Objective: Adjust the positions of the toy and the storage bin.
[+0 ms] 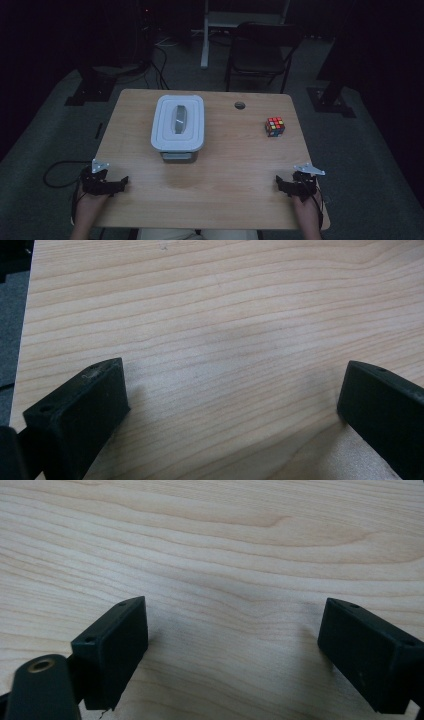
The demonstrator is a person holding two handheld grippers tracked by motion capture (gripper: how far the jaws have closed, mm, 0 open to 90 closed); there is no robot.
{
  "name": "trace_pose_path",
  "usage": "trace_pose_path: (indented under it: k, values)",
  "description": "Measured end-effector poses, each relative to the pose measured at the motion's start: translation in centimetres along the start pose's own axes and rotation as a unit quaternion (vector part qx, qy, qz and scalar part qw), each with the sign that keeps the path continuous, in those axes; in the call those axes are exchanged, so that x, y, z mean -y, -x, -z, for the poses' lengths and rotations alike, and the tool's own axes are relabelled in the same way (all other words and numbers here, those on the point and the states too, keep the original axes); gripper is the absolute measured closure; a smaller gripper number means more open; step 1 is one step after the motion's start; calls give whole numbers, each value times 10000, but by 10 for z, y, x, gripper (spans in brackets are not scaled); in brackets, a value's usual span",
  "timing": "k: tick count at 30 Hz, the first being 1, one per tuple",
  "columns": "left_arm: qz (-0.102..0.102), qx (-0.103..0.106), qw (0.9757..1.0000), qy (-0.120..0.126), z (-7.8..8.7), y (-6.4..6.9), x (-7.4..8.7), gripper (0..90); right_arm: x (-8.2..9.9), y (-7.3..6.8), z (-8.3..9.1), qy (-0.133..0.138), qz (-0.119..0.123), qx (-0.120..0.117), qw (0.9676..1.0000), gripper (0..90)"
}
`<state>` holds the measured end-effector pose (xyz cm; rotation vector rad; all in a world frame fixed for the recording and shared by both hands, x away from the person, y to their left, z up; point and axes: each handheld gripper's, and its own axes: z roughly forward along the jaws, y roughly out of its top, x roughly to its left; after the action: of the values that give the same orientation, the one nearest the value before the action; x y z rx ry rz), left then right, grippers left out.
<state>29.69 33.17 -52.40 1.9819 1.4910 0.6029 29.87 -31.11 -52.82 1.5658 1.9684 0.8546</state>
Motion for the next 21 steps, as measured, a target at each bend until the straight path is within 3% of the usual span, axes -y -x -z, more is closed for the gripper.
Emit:
trace_pose_path:
  k: [11,17,21]
  values:
    - [-6,-3,10000,4,-2,3,-2,6,-1,-1,-1,-14,0,-5,10000,123]
    - [-199,-25,9998,13,-6,9,-11,6,-4,-4,-1,-57,-13,-42,10000,124]
    - [-205,98,9997,82,-5,9,-20,5,-12,-12,0,139,-5,-135,9998,124]
